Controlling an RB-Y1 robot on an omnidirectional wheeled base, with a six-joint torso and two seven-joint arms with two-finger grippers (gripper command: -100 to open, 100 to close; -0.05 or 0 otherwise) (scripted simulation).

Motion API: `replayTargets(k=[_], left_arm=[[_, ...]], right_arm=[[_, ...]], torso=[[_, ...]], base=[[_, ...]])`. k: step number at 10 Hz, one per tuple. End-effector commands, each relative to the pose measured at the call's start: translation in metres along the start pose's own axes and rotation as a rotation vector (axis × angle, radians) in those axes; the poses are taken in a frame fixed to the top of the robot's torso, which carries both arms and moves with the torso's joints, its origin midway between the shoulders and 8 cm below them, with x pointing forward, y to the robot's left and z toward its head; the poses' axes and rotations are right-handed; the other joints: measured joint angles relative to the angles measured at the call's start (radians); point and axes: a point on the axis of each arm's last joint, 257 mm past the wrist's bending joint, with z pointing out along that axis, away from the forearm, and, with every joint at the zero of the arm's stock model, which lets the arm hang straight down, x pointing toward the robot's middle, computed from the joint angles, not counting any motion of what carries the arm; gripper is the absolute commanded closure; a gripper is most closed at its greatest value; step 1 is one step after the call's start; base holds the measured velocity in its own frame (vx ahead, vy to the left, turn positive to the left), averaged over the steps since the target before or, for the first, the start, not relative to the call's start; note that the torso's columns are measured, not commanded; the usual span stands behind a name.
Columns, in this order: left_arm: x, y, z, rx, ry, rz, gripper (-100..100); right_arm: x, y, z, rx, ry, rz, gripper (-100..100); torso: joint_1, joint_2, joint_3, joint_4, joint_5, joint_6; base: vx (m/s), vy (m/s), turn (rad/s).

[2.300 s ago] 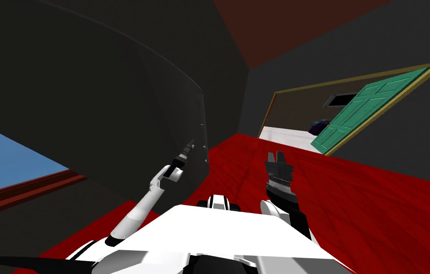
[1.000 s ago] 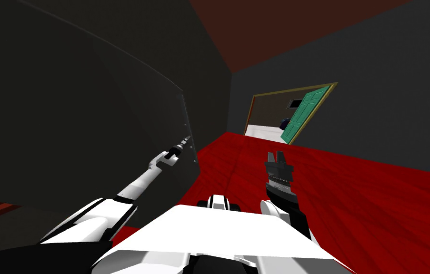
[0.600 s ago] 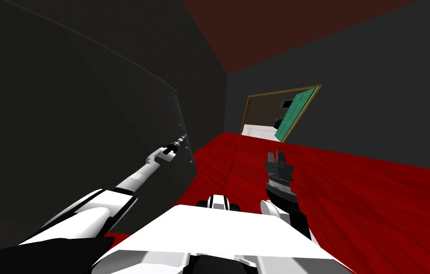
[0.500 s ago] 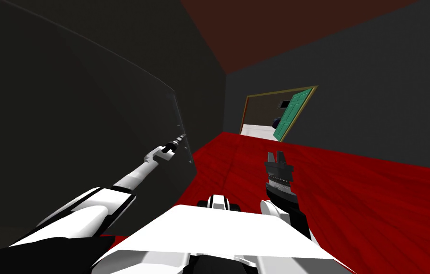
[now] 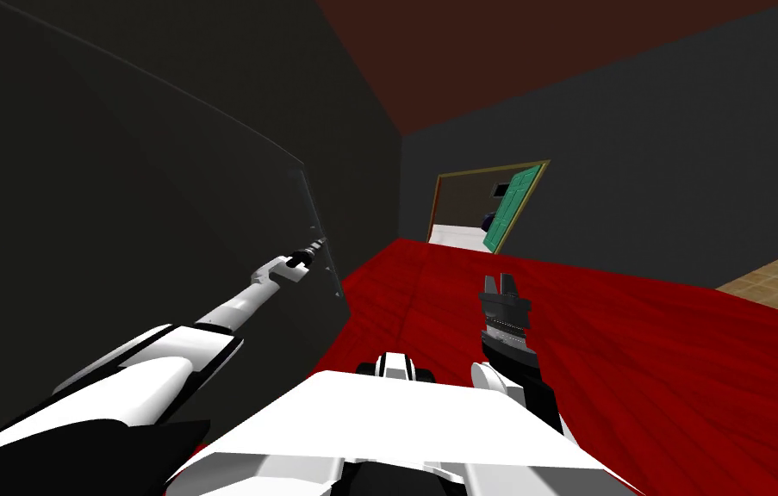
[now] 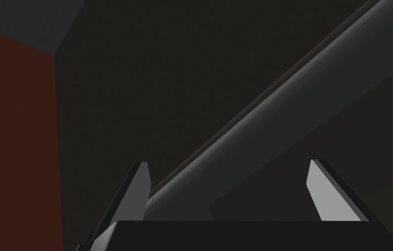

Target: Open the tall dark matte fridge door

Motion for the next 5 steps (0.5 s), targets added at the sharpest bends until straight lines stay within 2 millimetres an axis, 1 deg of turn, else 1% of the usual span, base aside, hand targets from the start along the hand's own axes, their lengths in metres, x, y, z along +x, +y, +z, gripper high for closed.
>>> replayTargets(k=[1,2,3,4,5], left_arm=[[-0.058,0.019,0.004,-0.088,-0.076,0.037,-100],[-0.078,0.023,0.005,-0.112,-0.101,0.046,-100],[-0.078,0.023,0.005,-0.112,-0.101,0.046,-100],[-0.095,0.026,0.005,-0.133,-0.125,0.054,-100],[-0.095,0.026,0.005,-0.133,-0.125,0.054,-100]], right_arm=[[0.000,0.000,0.000,0.000,0.000,0.000,0],[0.000,0.000,0.000,0.000,0.000,0.000,0],[0.000,0.000,0.000,0.000,0.000,0.000,0],[0.000,0.000,0.000,0.000,0.000,0.000,0],[0.000,0.000,0.000,0.000,0.000,0.000,0]], torso=[[0.000,0.000,0.000,0.000,0.000,0.000],[0.000,0.000,0.000,0.000,0.000,0.000],[0.001,0.000,0.000,0.000,0.000,0.000],[0.003,-0.001,0.000,0.000,0.001,0.000],[0.004,-0.001,0.000,0.000,0.001,0.000]], base=[[-0.016,-0.084,-0.162],[-0.016,-0.087,-0.116],[-0.009,-0.053,-0.020],[-0.001,-0.033,-0.063],[-0.001,-0.017,-0.045]])
